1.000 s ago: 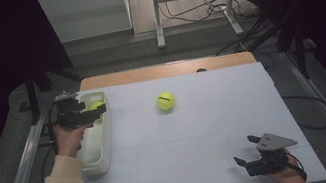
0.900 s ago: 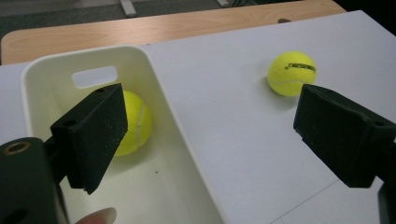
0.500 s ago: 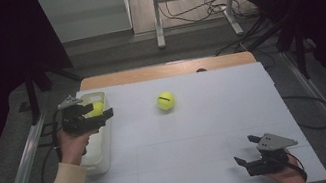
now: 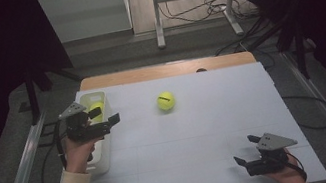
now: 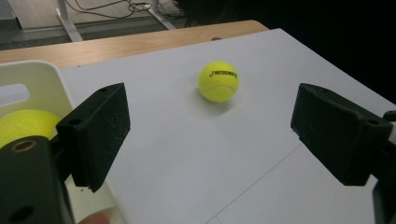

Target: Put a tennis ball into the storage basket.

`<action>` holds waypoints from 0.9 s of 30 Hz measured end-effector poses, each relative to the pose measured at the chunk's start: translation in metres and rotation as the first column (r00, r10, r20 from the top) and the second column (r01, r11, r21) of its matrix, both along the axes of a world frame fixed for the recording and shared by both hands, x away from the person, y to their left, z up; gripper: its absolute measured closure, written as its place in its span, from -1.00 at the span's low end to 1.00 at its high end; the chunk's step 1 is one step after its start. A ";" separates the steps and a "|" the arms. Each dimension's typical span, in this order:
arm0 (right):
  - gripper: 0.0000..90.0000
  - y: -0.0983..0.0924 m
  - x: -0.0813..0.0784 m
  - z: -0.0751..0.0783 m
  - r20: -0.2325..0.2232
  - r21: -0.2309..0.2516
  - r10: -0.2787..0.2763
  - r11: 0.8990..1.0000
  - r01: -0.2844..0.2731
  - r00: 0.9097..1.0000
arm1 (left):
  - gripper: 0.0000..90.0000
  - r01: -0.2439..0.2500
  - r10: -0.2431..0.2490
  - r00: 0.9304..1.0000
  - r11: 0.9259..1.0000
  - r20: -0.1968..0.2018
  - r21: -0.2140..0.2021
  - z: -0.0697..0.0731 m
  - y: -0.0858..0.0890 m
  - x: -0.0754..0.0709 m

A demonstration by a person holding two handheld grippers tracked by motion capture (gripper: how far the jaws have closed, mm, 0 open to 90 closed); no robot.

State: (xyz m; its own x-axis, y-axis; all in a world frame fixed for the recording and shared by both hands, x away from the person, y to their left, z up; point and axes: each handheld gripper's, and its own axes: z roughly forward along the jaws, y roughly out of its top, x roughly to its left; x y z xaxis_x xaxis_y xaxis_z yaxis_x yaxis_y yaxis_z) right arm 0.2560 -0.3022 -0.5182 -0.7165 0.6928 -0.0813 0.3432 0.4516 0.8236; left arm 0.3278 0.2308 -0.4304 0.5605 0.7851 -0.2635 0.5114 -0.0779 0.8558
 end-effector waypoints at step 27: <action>-0.73 -0.002 0.000 0.000 0.003 -0.009 -0.004 1.000 0.004 1.000 | -0.72 0.108 -0.108 0.994 0.992 -0.004 0.068 -0.008 -0.028 -0.014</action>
